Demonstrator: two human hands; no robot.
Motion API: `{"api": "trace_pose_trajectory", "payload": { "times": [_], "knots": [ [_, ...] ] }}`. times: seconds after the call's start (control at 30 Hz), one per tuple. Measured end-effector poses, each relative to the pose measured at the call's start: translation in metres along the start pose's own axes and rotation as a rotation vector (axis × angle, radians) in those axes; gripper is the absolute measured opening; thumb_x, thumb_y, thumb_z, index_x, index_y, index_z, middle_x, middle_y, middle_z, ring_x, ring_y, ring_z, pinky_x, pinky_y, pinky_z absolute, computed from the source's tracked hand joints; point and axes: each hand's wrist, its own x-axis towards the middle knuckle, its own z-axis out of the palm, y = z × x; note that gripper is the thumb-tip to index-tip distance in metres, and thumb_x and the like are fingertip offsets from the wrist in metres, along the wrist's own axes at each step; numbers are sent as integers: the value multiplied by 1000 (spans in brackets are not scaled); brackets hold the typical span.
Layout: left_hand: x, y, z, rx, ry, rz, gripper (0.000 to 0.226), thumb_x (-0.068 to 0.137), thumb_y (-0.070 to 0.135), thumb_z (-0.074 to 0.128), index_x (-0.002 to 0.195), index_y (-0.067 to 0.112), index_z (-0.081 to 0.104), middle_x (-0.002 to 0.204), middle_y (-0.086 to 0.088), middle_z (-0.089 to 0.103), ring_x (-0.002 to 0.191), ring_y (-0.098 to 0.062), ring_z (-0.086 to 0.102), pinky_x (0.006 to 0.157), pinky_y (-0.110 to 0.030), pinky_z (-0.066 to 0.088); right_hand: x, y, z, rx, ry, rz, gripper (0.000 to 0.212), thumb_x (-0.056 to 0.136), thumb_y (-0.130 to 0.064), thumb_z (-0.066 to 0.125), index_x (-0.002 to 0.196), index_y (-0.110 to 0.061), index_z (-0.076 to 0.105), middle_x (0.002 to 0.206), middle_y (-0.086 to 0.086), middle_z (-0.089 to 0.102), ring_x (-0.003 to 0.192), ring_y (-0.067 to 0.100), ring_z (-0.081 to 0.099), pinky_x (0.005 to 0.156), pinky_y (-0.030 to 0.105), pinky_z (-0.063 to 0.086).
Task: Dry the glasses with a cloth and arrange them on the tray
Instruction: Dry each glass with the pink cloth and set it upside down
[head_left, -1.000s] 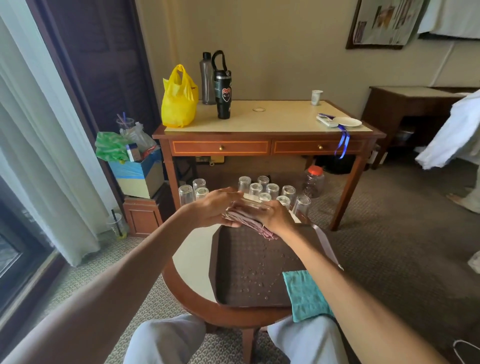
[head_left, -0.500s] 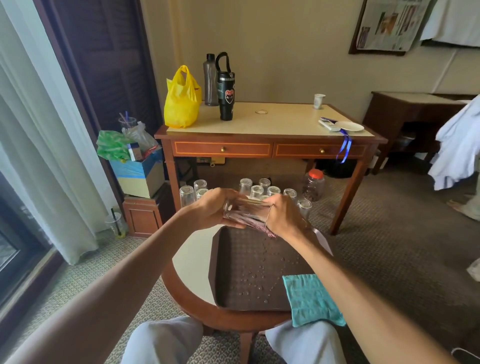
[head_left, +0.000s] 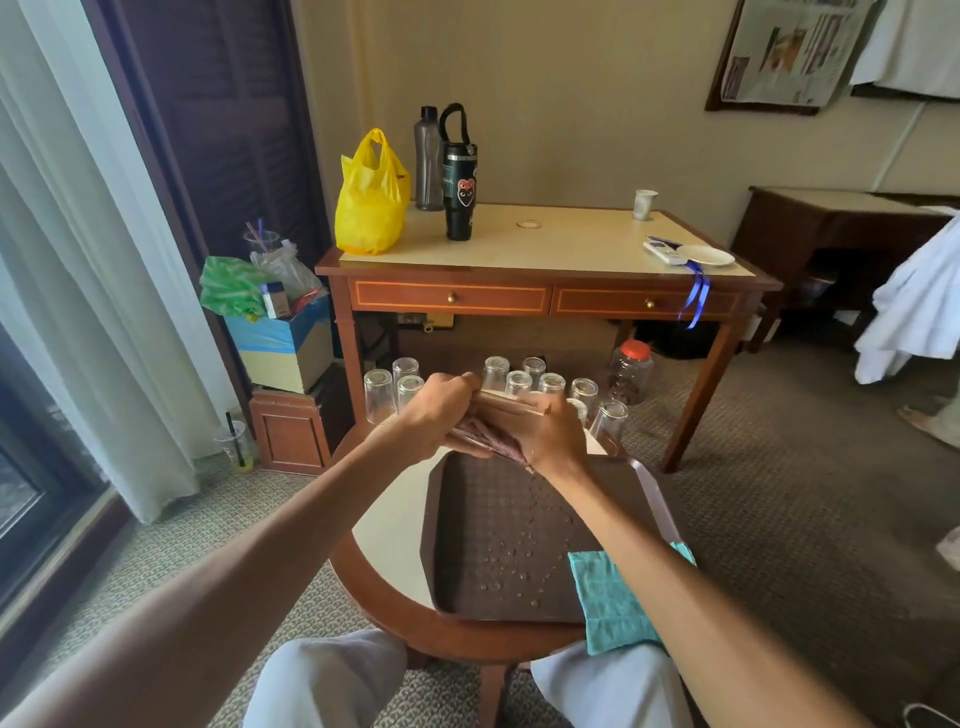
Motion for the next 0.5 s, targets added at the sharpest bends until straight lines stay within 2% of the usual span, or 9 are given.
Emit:
{"api": "trace_pose_trajectory", "payload": {
  "times": [0.03, 0.07, 0.13, 0.2, 0.27, 0.33, 0.37, 0.43, 0.5],
  "knots": [
    [2, -2, 0, 65, 42, 79, 29, 107, 25, 45, 98, 2, 61, 93, -17, 64, 78, -25, 70, 53, -27, 57, -2, -2, 2, 161, -53, 112, 15, 80, -50, 78, 80, -35, 79, 68, -15, 73, 63, 3, 70, 63, 27, 56],
    [5, -4, -1, 140, 79, 164, 33, 105, 27, 47, 92, 0, 62, 87, -15, 63, 76, -24, 67, 55, -27, 54, -4, -7, 5, 255, -100, 213, 15, 81, -49, 77, 81, -34, 78, 68, -17, 72, 61, 0, 69, 65, 28, 57],
    [10, -10, -3, 244, 136, 315, 44, 100, 31, 48, 84, -5, 64, 77, -14, 62, 74, -24, 60, 64, -31, 47, -5, -12, 9, 263, -218, 378, 31, 85, -53, 70, 90, -23, 75, 63, -11, 71, 47, 3, 62, 46, 21, 48],
    [10, -14, -5, 235, 168, 431, 44, 102, 30, 48, 80, -1, 70, 72, -13, 68, 67, -17, 61, 62, -27, 46, -4, -14, 9, 296, -414, 623, 52, 97, -56, 51, 82, -10, 68, 56, -3, 65, 34, 6, 46, 31, 15, 28],
    [6, -17, -7, 201, 190, 525, 40, 105, 25, 49, 78, 8, 73, 70, -5, 72, 61, -9, 66, 57, -19, 49, -5, -11, 7, 460, -592, 847, 56, 103, -52, 38, 75, -8, 59, 51, -3, 56, 30, 4, 34, 31, 13, 21],
    [3, -19, -7, 192, 187, 581, 40, 107, 22, 48, 78, 11, 73, 73, -4, 74, 63, -7, 70, 59, -16, 52, -7, -9, 4, 581, -700, 937, 51, 104, -46, 34, 76, -8, 55, 50, -4, 53, 30, 2, 32, 33, 11, 20],
    [3, -20, -7, 179, 170, 577, 41, 107, 23, 47, 78, 11, 73, 74, -4, 74, 66, -9, 72, 62, -17, 54, -8, -10, 4, 607, -696, 960, 49, 104, -43, 34, 76, -8, 54, 49, -4, 53, 30, 2, 33, 34, 11, 20],
    [6, -21, -11, 75, 79, 476, 38, 108, 28, 49, 82, 11, 72, 77, -5, 75, 76, -19, 74, 72, -27, 58, -9, -21, 4, 548, -562, 913, 46, 105, -38, 36, 79, -7, 57, 53, 0, 56, 33, 3, 38, 33, 12, 21],
    [6, -17, -17, -131, -87, 254, 39, 106, 40, 49, 91, 9, 68, 82, -5, 74, 82, -24, 71, 72, -31, 58, -9, -35, 3, 226, -342, 670, 35, 105, -28, 42, 85, -5, 61, 64, 5, 62, 43, 10, 51, 35, 16, 28]
  ]
}}
